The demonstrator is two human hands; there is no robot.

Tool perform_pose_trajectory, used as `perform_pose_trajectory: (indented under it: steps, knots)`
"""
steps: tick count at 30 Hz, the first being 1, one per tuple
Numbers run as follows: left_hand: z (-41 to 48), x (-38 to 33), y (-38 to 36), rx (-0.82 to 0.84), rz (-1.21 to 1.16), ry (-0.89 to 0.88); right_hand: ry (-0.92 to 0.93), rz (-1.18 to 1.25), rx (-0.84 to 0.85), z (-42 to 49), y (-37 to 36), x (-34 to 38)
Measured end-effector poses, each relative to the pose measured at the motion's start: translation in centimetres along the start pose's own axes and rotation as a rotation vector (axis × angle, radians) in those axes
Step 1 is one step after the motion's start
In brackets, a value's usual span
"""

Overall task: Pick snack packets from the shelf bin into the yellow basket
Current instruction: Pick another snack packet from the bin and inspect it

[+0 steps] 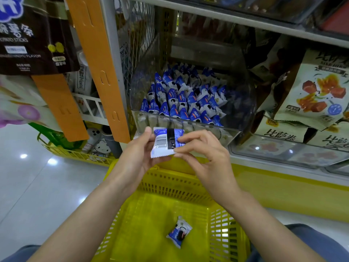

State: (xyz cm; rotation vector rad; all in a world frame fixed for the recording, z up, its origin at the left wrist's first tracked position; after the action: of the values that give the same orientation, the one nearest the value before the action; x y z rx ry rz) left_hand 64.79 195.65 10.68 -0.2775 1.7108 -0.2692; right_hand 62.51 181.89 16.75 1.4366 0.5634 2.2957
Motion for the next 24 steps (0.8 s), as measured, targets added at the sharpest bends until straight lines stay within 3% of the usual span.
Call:
perform_pose_trajectory:
  steps: [2, 5, 8, 10, 13, 18, 24]
  knots:
    - [-0.1, -0.5, -0.3, 0.043, -0.074, -0.031, 0.016, -0.084, 0.032, -0.1, -0.4, -0.1]
    - [0.0, -0.9, 0.2, -0.001, 0.025, -0.123, -0.052, -0.053, 0.131, -0.3, -1.3, -0.5]
    - [0.0, -1.4, 0.2, -0.019, 0.181, -0.213, -0.327, 0.143, 0.138, 0.0, -1.5, -2.0]
    - [-0.3, -1.6, -0.5, 0.044, 0.241, -0.269, -0.534, 0.303, 0.161, 0.0, -2.0, -3.2]
    - [-0.7, -1.7, -1.8, 0.171, 0.312, -0.311, -0.695, 0.514, 0.224, -0.1, -2.8, -4.1]
    - [-1.1, -2.4, -1.9, 0.104, 0.731, -0.548, -0.768, 0.616, 0.169, -0.3, -2.4, -4.6]
    - [-1.8, -2.1, -2.5, 0.191, 0.848, -0.646, -0.783, 0.675, 0.142, -0.2, -2.3, -4.6]
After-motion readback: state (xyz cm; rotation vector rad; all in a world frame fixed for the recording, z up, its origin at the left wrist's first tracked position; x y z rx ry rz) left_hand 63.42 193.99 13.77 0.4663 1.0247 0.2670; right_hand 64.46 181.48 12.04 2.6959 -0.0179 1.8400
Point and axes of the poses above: each hand's wrist, its own z-axis towards the middle knuckle, its own y-axis out of the back of the hand, x = y × z, the point moved 7 cm from there along z, towards the middle knuckle, and after that the axes turned 12 degrees about -y, right-handed, at the moved point
